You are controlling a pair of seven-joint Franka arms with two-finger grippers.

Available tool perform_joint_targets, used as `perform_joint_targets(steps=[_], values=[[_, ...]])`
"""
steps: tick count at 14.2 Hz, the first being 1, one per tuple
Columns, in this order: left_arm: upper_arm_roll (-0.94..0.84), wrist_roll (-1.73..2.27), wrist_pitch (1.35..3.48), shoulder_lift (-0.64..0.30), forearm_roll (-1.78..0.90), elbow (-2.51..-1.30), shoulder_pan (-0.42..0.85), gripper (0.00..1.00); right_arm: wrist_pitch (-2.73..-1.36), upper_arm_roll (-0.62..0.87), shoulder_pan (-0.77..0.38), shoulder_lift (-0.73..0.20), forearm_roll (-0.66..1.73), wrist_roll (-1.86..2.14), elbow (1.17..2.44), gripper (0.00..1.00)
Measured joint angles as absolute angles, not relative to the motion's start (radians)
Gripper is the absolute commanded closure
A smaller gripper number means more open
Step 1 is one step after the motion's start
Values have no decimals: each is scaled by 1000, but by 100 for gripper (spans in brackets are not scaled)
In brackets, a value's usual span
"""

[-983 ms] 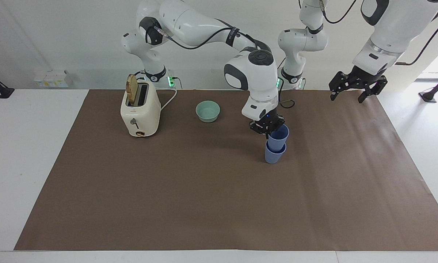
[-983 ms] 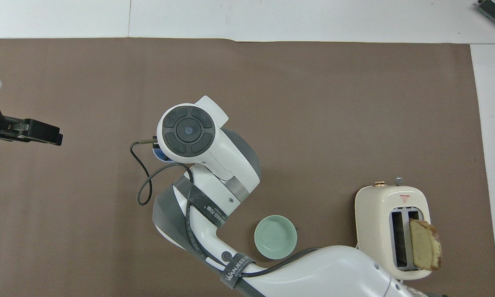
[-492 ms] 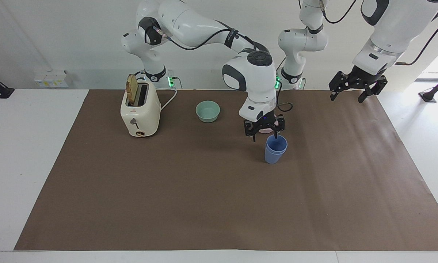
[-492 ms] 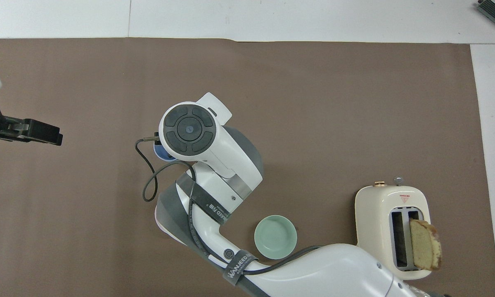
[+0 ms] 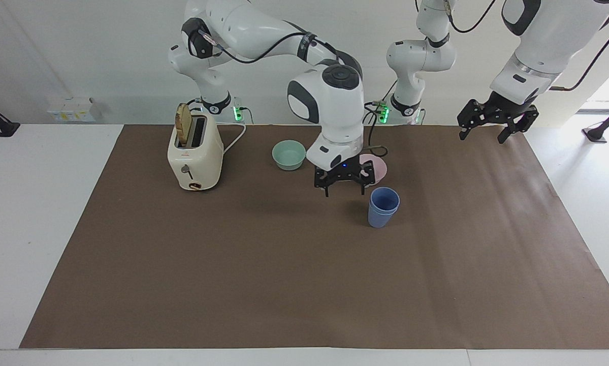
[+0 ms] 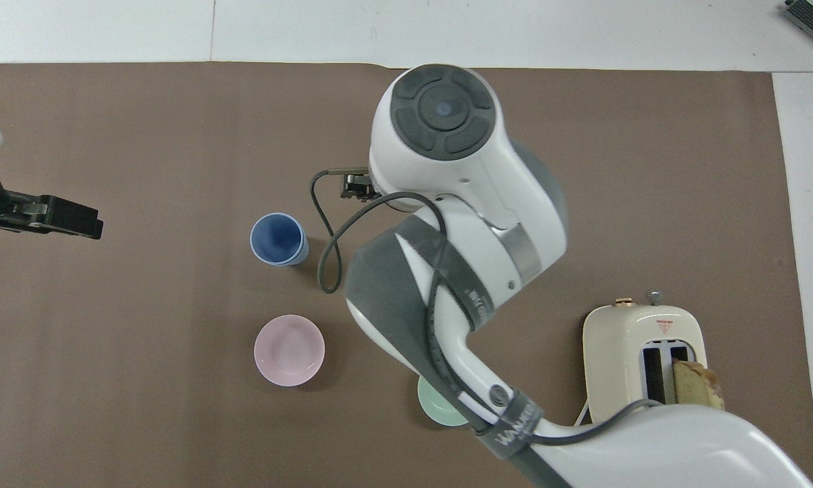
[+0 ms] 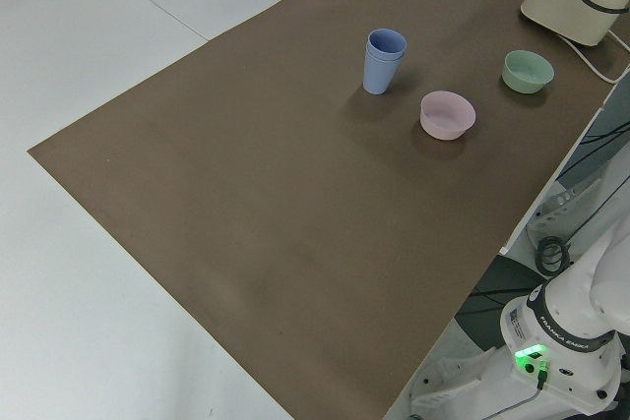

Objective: Stack blue cups with both arms

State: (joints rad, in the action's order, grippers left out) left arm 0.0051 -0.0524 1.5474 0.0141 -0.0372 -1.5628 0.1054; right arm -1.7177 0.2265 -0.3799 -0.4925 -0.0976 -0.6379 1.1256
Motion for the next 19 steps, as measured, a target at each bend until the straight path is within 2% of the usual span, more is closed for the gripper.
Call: perform_joint_targets(steps=[3, 7, 10, 15, 19], values=[[5, -52, 1547, 14, -37, -1563, 105, 0, -1604, 228, -288, -403, -88, -557, 1126, 0], [5, -52, 1547, 14, -37, -1563, 105, 0, -1504, 228, -136, -332, -80, -386, 1127, 0], [5, -52, 1547, 14, -37, -1563, 105, 0, -1475, 228, -45, -303, -64, -354, 1127, 0], [5, -52, 1547, 14, -37, -1563, 105, 0, -1400, 227, 37, -259, -62, -236, 1132, 0], [5, -52, 1547, 14, -37, -1563, 105, 0, -1390, 226, 135, -218, -63, -120, 1185, 0]])
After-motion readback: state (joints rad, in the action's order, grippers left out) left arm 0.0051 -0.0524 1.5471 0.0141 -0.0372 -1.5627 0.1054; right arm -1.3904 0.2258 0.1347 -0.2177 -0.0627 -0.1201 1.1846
